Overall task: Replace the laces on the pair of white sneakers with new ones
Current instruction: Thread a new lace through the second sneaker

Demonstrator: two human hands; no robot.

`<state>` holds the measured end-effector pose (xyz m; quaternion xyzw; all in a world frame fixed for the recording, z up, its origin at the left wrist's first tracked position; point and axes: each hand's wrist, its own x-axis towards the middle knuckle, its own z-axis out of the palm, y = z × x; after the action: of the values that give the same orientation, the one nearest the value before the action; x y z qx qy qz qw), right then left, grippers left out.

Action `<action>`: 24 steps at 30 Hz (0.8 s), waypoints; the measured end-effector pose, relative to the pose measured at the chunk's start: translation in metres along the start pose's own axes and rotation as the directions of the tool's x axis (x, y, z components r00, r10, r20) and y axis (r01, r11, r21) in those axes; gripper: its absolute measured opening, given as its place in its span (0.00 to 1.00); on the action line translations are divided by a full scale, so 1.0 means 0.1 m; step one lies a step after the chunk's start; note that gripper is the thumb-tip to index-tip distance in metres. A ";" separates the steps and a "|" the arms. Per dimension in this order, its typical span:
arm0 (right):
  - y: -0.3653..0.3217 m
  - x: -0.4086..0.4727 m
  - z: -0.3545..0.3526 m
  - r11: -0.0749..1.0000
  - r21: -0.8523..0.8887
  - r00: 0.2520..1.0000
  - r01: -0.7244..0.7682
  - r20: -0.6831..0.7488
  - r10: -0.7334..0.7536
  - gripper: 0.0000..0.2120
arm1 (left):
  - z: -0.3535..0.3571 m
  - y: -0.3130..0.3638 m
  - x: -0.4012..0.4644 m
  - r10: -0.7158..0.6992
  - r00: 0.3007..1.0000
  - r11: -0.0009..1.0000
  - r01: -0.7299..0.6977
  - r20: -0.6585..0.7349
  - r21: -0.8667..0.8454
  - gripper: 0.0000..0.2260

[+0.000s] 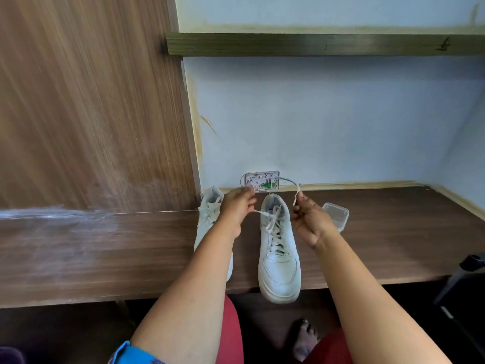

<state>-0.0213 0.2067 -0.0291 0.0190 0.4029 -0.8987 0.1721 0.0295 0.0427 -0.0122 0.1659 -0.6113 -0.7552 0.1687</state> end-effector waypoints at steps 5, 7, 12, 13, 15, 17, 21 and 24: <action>0.13 0.02 0.00 0.939 -0.319 0.990 0.125 -0.014 -0.137 0.05 | 0.02 -0.16 0.04 0.277 0.935 0.639 -0.353 0.223 0.684 0.08; 0.12 0.02 0.00 0.835 -0.515 0.977 0.193 0.027 -0.210 0.05 | 0.07 -0.22 0.05 0.228 0.917 0.535 -0.399 0.328 0.745 0.11; 0.16 0.04 -0.05 0.356 -0.867 0.906 0.349 0.214 -0.366 0.11 | 0.12 -0.34 0.07 0.192 0.921 0.432 -0.390 0.339 0.813 0.08; 0.16 0.03 -0.05 0.304 -0.875 0.890 0.376 0.250 -0.382 0.11 | 0.12 -0.35 0.08 0.203 0.918 0.435 -0.395 0.340 0.809 0.07; 0.14 0.03 -0.05 0.245 -0.880 0.866 0.406 0.285 -0.411 0.11 | 0.12 -0.35 0.07 0.215 0.913 0.440 -0.408 0.348 0.800 0.05; 0.13 0.07 -0.08 0.205 -0.890 0.859 0.407 0.297 -0.416 0.11 | 0.12 -0.35 0.07 0.224 0.907 0.462 -0.420 0.356 0.781 0.05; 0.13 0.12 -0.09 0.104 -0.899 0.861 0.425 0.366 -0.352 0.10 | 0.11 -0.35 0.07 0.261 0.892 0.470 -0.452 0.370 0.759 0.04; 0.14 0.16 -0.10 0.157 -0.907 0.881 0.392 0.320 -0.349 0.11 | 0.11 -0.39 0.07 0.269 0.892 0.479 -0.452 0.364 0.753 0.03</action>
<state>-0.0322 0.2003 -0.0487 -0.2034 0.8488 -0.4831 -0.0692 0.0162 0.0569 -0.0485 0.0169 -0.9249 -0.3416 0.1660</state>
